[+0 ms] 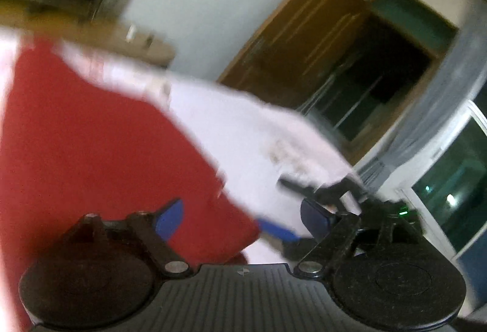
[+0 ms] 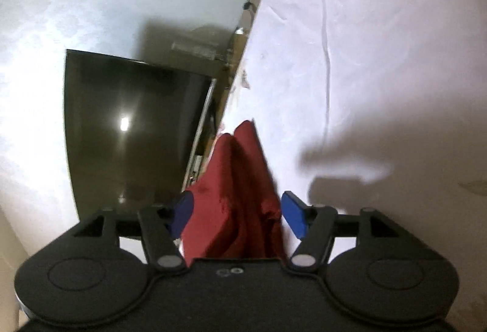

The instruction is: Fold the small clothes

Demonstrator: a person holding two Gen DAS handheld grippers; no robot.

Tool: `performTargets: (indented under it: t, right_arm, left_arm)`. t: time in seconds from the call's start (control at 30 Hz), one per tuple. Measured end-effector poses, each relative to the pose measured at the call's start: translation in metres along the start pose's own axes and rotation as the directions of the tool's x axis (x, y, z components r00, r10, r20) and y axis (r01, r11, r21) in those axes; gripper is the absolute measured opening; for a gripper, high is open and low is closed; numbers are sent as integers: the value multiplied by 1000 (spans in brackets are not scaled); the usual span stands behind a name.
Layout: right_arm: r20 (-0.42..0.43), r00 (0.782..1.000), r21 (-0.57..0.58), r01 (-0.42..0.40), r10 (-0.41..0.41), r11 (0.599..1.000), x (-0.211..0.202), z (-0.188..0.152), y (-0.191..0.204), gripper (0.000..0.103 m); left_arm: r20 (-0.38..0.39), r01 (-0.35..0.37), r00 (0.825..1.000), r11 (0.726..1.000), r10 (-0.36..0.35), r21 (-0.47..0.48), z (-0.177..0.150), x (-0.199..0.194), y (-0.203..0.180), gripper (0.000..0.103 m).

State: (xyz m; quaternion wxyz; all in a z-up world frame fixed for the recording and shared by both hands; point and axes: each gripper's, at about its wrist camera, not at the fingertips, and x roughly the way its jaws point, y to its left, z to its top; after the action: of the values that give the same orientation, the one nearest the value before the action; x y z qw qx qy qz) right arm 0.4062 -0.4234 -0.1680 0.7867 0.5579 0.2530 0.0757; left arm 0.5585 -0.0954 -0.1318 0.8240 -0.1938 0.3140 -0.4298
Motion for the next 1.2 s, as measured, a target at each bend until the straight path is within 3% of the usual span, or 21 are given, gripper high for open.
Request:
performTargets:
  t: [0.07, 0.13, 0.2, 0.23, 0.33, 0.43, 0.53, 0.6, 0.77, 0.9, 0.97, 1.03, 1.13, 1.17, 1.2]
  right_arm:
    - [-37, 999, -28, -27, 26, 999, -4, -9, 7, 64]
    - [-74, 997, -61, -41, 36, 997, -5, -19, 15, 64]
    - [-109, 993, -78, -47, 38, 996, -1, -29, 21, 63]
    - [-123, 992, -87, -41, 30, 995, 3, -31, 23, 63]
    - [-172, 985, -109, 8, -27, 994, 22, -38, 27, 62]
    - [-189, 981, -112, 26, -47, 993, 42, -37, 30, 48]
    - [-193, 969, -154, 127, -155, 980, 54, -41, 36, 19]
    - [-172, 964, -221, 162, -201, 962, 55, -45, 45, 12]
    - [-116, 973, -372, 143, -199, 917, 23, -62, 66, 11]
    - [-109, 965, -377, 182, -239, 908, 19, -66, 48, 10]
    - [-112, 965, -330, 189, -237, 925, 22, -65, 35, 10]
    - [-115, 965, -304, 190, -234, 933, 25, -62, 29, 12]
    - [-89, 969, -343, 187, -230, 921, 16, -58, 42, 26]
    - [-50, 970, -388, 201, -238, 899, 10, -55, 51, 35]
    - [-14, 970, -426, 213, -241, 879, 8, -51, 57, 50]
  left_arm:
    - [45, -29, 999, 1000, 29, 1, 11, -35, 8, 83]
    - [69, -141, 987, 990, 142, -20, 8, -61, 28, 82]
    - [43, -255, 965, 963, 260, -92, 6, -70, 53, 65]
    - [31, -269, 961, 954, 275, -132, 2, -74, 64, 58]
    - [22, -342, 937, 927, 349, -154, -1, -71, 80, 58]
    - [-17, -352, 934, 916, 356, -193, -4, -55, 86, 58]
    - [-54, -390, 920, 896, 388, -211, -8, -58, 97, 59]
    - [-56, -399, 917, 894, 396, -203, -13, -50, 94, 59]
    - [-31, -388, 921, 906, 389, -169, -10, -39, 92, 59]
    - [-55, -397, 918, 907, 394, -139, -9, -28, 93, 59]
    - [-75, -423, 906, 899, 417, -115, -10, -25, 93, 59]
    - [-80, -418, 908, 900, 411, -119, -5, -28, 93, 59]
    - [16, -415, 908, 906, 418, -85, 10, -46, 86, 59]
    - [34, -418, 906, 904, 422, -91, 18, -50, 89, 59]
    - [44, -427, 901, 899, 432, -96, 24, -52, 93, 59]
